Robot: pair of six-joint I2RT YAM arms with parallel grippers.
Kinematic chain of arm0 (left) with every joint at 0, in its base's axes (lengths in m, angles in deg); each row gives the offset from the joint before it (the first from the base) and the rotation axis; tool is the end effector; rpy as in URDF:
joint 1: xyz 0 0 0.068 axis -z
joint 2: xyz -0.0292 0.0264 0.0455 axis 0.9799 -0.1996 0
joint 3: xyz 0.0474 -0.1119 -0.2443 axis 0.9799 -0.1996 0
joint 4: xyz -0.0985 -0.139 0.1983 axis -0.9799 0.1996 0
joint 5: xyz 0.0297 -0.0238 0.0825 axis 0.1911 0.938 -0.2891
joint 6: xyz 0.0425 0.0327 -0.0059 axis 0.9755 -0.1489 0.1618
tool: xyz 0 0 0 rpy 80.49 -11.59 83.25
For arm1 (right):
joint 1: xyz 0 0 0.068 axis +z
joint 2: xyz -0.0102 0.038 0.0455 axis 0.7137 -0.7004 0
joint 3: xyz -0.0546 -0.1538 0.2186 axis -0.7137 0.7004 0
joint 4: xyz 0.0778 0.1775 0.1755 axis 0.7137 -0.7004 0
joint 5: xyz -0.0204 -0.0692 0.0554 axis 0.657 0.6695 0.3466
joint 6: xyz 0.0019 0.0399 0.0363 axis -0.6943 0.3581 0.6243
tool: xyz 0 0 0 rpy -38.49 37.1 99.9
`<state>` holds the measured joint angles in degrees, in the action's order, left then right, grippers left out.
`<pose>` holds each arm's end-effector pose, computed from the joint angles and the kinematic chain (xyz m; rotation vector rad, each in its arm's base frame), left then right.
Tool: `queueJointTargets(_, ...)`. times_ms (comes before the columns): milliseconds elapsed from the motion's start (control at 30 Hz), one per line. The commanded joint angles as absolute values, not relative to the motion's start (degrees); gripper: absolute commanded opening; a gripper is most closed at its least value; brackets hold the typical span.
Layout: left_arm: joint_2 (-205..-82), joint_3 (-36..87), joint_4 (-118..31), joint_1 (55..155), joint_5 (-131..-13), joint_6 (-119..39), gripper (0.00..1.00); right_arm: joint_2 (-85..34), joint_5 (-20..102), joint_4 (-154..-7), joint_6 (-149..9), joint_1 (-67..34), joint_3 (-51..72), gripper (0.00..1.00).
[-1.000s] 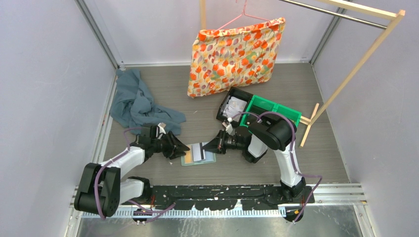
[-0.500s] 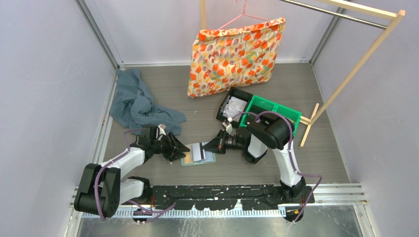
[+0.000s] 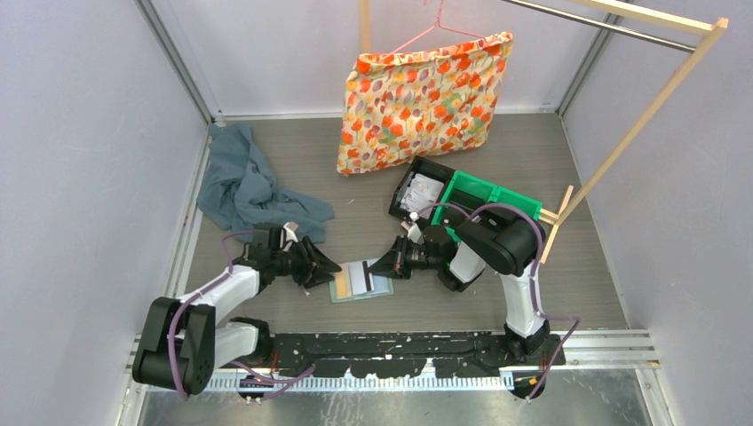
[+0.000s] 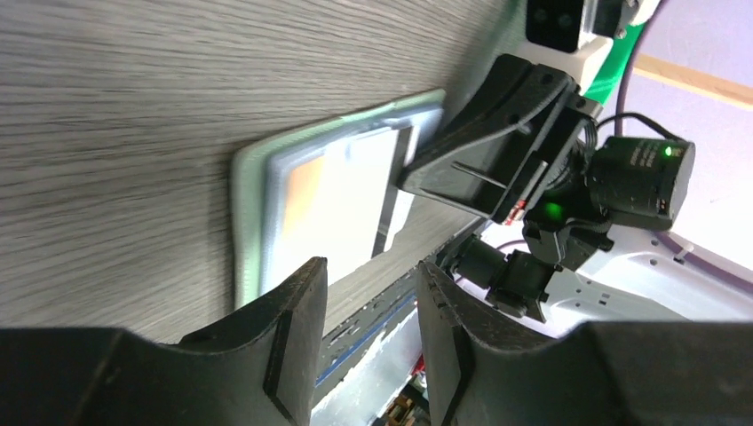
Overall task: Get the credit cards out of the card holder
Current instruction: Remove the credit card from the card holder.
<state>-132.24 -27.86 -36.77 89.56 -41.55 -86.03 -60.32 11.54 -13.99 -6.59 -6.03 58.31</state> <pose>0.1781 -0.0575 0.1404 -0.7245 2.5561 -1.3029 0.2169 0.2065 0.0682 0.1194 2.3991 1.7333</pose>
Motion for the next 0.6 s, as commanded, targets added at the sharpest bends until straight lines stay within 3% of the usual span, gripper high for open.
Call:
queueJointTargets(0,-131.15,-25.99,-41.59,92.11,-39.37,-88.22,0.44,-59.66,11.45,-24.31,-11.80,-6.26,57.91,0.01)
queueJointTargets(267,-140.11,-26.72,-52.48,97.86,-42.14,-91.26,0.43,-59.75,11.49,-24.08,-11.41,-6.24,57.49,0.01)
queueJointTargets(567,-143.77,-26.13,-44.27,98.00,-48.34,-87.81,0.41,-57.45,11.79,-25.59,-12.09,-6.18,58.52,0.01)
